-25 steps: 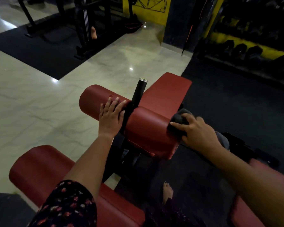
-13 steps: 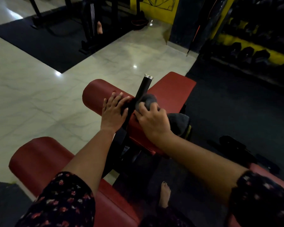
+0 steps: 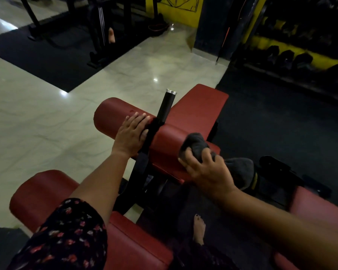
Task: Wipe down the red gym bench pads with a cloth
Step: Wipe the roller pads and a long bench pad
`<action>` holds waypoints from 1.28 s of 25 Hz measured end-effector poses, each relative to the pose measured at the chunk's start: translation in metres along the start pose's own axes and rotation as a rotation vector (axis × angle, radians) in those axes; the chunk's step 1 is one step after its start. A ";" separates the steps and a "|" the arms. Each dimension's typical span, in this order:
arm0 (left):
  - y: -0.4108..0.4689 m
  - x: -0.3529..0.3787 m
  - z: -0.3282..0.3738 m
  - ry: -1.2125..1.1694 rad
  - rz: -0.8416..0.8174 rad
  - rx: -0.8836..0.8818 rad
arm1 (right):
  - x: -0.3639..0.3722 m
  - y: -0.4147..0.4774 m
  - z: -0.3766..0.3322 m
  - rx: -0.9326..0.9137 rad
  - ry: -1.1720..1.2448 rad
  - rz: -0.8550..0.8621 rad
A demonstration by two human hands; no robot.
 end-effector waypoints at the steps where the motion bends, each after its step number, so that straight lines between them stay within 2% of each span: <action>1: 0.001 0.001 0.003 0.010 -0.017 0.026 | -0.002 -0.017 0.007 0.036 0.019 -0.001; 4: 0.005 0.002 0.009 0.051 -0.048 0.083 | -0.012 -0.055 0.016 0.118 0.066 -0.028; 7: 0.007 0.006 0.006 0.077 -0.067 0.074 | -0.020 -0.053 0.001 0.084 0.041 -0.024; 14: 0.009 0.009 0.004 0.059 -0.136 0.066 | -0.011 0.076 -0.043 -0.029 -0.077 0.018; 18: 0.006 0.011 0.001 0.067 -0.168 0.124 | 0.011 0.116 -0.078 -0.171 -0.096 -0.102; 21: 0.010 0.011 0.002 0.068 -0.156 0.064 | 0.031 0.093 -0.098 -0.269 -0.176 -0.195; 24: 0.008 0.009 0.005 0.060 -0.143 0.035 | 0.033 0.025 -0.101 -0.392 -0.241 -0.207; 29: 0.007 0.001 0.009 0.012 -0.135 0.058 | 0.004 -0.059 -0.059 -0.248 -0.174 -0.127; 32: 0.007 0.002 0.009 0.037 -0.146 0.059 | -0.002 -0.061 -0.066 -0.295 -0.136 -0.099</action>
Point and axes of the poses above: each hand's wrist, its own y-axis towards the middle knuckle, its own x-axis out of the palm, z = x × y, the point moved 9 cm from there along y, towards the middle knuckle, and after that the axes turned 12 degrees about -x, right-handed, at the moved point
